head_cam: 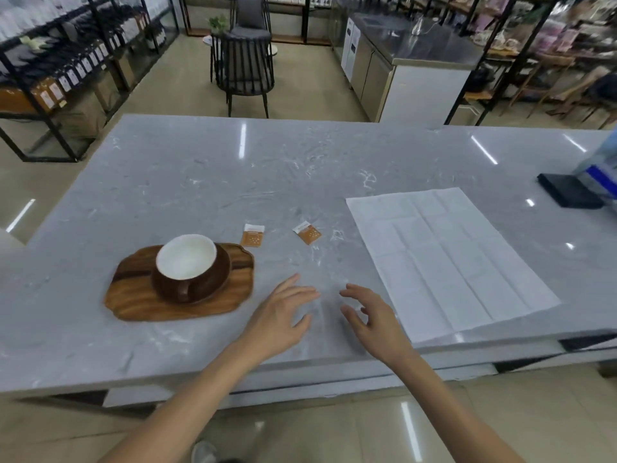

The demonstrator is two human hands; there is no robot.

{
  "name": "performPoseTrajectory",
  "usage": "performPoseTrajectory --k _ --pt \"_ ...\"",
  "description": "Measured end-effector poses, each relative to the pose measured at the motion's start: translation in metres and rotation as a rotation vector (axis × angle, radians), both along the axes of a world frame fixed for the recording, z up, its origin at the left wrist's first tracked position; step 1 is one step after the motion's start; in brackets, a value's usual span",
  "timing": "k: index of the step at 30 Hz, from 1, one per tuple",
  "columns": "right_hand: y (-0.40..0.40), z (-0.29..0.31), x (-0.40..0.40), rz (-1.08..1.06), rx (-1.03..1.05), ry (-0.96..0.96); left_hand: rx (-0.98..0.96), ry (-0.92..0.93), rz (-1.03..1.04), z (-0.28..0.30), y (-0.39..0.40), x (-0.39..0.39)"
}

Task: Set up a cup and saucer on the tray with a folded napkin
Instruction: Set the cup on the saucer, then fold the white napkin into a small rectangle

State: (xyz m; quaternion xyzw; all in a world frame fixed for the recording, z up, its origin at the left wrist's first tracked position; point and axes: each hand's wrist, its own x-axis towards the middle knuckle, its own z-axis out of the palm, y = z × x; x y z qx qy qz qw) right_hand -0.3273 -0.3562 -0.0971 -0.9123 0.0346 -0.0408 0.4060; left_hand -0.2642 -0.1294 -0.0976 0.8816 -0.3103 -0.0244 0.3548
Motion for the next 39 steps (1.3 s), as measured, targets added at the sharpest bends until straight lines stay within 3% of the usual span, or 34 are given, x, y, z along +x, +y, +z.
performPoseTrajectory --k 9,16,22,27,35,39 --pt "-0.132 -0.021 -0.059 -0.058 -0.233 -0.061 -0.039 0.020 -0.131 -0.023 -0.148 -0.072" --pt "-0.174 -0.035 -0.106 -0.090 -0.475 0.036 0.158 -0.060 -0.053 -0.043 -0.200 -0.093" --pt "-0.169 -0.039 -0.116 -0.075 -0.484 0.056 0.096 -0.155 0.042 -0.034 -0.199 -0.103" --pt "-0.169 -0.032 -0.117 -0.209 -0.521 0.000 0.017 -0.134 0.066 -0.017 -0.174 -0.105" --pt "-0.243 -0.013 -0.121 -0.407 -0.591 -0.022 -0.045 -0.204 0.212 0.023 -0.121 -0.082" --pt "-0.284 0.003 -0.128 -0.394 -0.504 -0.067 -0.094 -0.198 0.296 0.033 -0.104 -0.066"
